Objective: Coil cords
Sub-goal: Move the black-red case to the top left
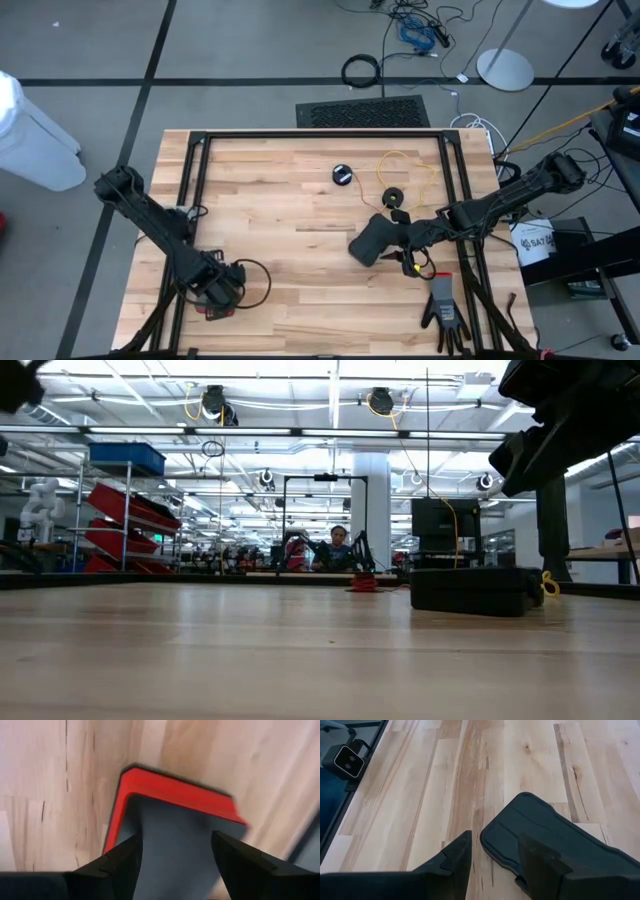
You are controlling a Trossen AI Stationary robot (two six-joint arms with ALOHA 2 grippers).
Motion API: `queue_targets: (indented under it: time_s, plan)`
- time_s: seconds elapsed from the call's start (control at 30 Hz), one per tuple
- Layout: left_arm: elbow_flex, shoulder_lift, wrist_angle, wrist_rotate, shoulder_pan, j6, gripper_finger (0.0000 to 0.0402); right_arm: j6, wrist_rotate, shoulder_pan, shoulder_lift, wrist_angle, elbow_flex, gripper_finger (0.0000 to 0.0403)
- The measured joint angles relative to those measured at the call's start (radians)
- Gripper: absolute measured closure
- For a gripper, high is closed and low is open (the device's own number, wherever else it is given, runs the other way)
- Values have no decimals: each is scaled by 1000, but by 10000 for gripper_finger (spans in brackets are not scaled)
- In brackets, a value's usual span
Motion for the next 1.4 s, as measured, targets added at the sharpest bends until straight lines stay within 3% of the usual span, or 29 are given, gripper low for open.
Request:
queue_targets:
  time_s: [0.1,0.4,0.67,0.83,1.0,1.1,1.33,1.4]
  plan:
    - [-22,36,15,-24,-2,24,158,0,0,0,0,1,1,257]
    - [-33,139,10,-253,71,233,158,-1,0,-1,0,15,1,257]
    - [-36,145,-10,-494,259,424,158,-6,1,-1,0,14,1,257]
    - [-38,146,-56,-735,394,491,158,-16,1,-1,0,14,1,257]
    - [4,144,-121,-860,530,528,158,-12,1,-1,0,13,1,257]
    - [57,109,-129,-819,569,577,158,-3,1,-1,0,13,1,257]
    - [138,-18,-63,-401,518,629,158,-9,1,-1,0,14,1,257]
    - [138,-45,-48,-326,474,593,158,-10,0,-1,0,15,1,257]
